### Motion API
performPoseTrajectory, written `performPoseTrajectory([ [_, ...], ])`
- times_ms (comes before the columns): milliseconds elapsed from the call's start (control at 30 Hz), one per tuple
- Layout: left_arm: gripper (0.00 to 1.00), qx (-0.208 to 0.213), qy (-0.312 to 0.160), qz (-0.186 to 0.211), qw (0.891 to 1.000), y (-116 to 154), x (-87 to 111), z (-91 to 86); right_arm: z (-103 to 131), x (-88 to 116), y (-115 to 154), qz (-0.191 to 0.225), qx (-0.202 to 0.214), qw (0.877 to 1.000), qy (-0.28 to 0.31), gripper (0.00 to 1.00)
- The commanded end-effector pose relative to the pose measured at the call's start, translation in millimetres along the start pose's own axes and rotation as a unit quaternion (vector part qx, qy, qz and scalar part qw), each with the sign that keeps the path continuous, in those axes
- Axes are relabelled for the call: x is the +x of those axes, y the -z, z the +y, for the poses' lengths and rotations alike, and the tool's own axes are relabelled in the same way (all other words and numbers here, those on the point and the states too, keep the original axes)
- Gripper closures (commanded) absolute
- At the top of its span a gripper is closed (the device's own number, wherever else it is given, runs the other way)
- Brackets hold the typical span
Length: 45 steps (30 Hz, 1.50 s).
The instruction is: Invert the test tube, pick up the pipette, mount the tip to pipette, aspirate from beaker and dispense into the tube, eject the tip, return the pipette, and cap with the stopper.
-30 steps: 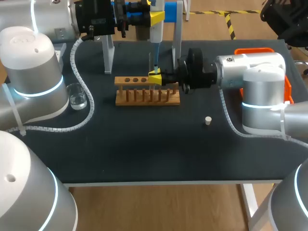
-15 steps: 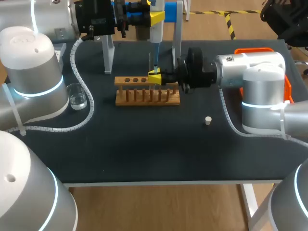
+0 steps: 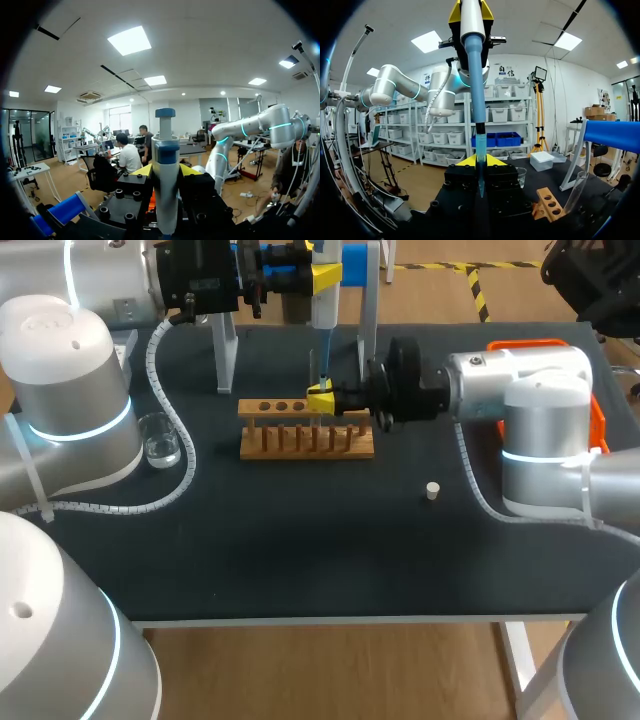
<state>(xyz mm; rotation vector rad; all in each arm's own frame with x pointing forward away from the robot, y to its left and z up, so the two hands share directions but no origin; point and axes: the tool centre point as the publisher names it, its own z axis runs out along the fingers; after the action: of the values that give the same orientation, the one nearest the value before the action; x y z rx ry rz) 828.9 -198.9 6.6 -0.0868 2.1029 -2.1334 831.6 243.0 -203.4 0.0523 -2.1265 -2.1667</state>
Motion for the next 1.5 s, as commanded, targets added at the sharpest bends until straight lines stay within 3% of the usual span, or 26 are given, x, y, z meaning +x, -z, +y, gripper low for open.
performPoseTrajectory([
  [33, 1.00, 0.002, 0.000, 0.000, 1.000, 0.9, 0.3, 0.4, 0.6, -0.4, -0.2, 0.000, 0.000, 1.000, 0.001, 1.00],
  [1500, 1.00, 0.002, 0.000, 0.000, 1.000, 0.9, 0.3, 0.4, 9.5, -5.8, 2.2, -0.009, -0.013, 1.000, 0.026, 1.00],
])
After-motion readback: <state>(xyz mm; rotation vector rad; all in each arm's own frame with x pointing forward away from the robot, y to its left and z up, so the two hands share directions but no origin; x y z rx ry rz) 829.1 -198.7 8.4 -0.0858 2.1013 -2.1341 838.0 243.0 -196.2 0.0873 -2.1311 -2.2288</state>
